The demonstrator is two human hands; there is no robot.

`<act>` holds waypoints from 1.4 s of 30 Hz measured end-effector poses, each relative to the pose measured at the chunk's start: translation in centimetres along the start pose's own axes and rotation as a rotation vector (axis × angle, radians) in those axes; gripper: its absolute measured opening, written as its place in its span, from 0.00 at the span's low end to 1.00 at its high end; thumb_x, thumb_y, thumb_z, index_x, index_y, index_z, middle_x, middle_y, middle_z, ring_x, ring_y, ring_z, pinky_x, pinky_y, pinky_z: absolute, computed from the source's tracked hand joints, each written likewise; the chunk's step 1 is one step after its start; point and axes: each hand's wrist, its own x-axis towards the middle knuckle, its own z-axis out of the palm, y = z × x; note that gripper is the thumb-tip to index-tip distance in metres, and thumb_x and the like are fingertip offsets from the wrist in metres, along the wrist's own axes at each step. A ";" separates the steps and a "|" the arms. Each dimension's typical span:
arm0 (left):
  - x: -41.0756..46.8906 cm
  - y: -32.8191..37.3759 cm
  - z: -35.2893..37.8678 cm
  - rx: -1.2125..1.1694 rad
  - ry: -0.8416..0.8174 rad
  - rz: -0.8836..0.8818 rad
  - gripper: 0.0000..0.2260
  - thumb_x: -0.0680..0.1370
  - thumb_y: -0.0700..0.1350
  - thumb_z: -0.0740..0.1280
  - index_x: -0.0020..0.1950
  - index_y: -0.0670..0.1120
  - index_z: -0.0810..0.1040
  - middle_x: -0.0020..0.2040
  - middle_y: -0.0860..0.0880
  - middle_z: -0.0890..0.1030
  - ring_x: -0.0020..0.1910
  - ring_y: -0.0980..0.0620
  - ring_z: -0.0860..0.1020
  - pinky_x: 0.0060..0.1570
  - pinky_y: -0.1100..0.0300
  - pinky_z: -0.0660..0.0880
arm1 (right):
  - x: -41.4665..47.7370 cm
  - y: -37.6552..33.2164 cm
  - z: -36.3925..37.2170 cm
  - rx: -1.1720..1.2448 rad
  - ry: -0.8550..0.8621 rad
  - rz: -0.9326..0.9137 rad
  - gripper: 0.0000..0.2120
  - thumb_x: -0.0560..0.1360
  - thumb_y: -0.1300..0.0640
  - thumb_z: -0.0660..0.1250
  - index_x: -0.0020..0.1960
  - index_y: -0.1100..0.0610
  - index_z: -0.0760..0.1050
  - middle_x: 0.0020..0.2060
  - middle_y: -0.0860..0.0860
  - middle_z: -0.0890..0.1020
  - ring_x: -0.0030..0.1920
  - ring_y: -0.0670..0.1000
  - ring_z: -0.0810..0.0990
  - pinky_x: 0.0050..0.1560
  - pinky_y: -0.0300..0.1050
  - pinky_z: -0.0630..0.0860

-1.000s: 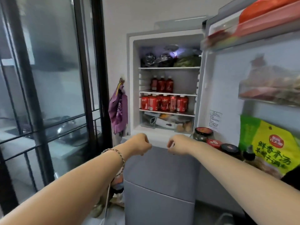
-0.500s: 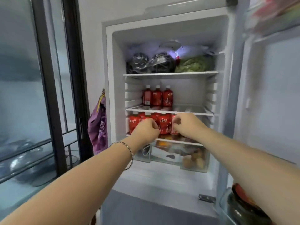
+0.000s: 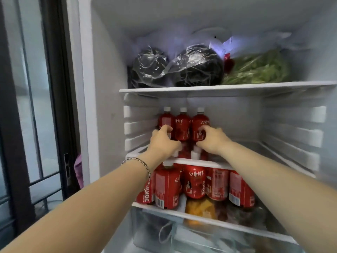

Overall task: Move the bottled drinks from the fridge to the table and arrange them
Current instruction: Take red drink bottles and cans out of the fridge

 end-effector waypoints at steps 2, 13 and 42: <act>3.5 -0.7 0.7 0.060 -0.043 -0.050 0.31 0.71 0.49 0.71 0.72 0.51 0.63 0.68 0.40 0.63 0.66 0.40 0.68 0.64 0.54 0.67 | 3.1 0.3 1.2 -0.046 -0.052 0.033 0.33 0.71 0.51 0.68 0.73 0.47 0.58 0.68 0.62 0.66 0.69 0.62 0.65 0.68 0.48 0.65; 17.8 -1.3 3.6 0.282 -0.232 0.078 0.45 0.64 0.73 0.64 0.74 0.53 0.58 0.76 0.46 0.58 0.74 0.42 0.56 0.72 0.48 0.52 | 12.5 1.5 3.5 -0.011 0.153 -0.062 0.32 0.74 0.54 0.66 0.74 0.52 0.56 0.73 0.52 0.65 0.71 0.57 0.64 0.70 0.46 0.54; 9.4 -1.6 2.6 -0.436 -0.456 0.173 0.53 0.66 0.54 0.72 0.76 0.52 0.35 0.74 0.47 0.62 0.68 0.49 0.68 0.60 0.60 0.67 | 4.7 3.7 -0.4 0.832 -0.273 -0.010 0.32 0.55 0.47 0.80 0.56 0.44 0.71 0.56 0.47 0.80 0.52 0.44 0.80 0.53 0.43 0.74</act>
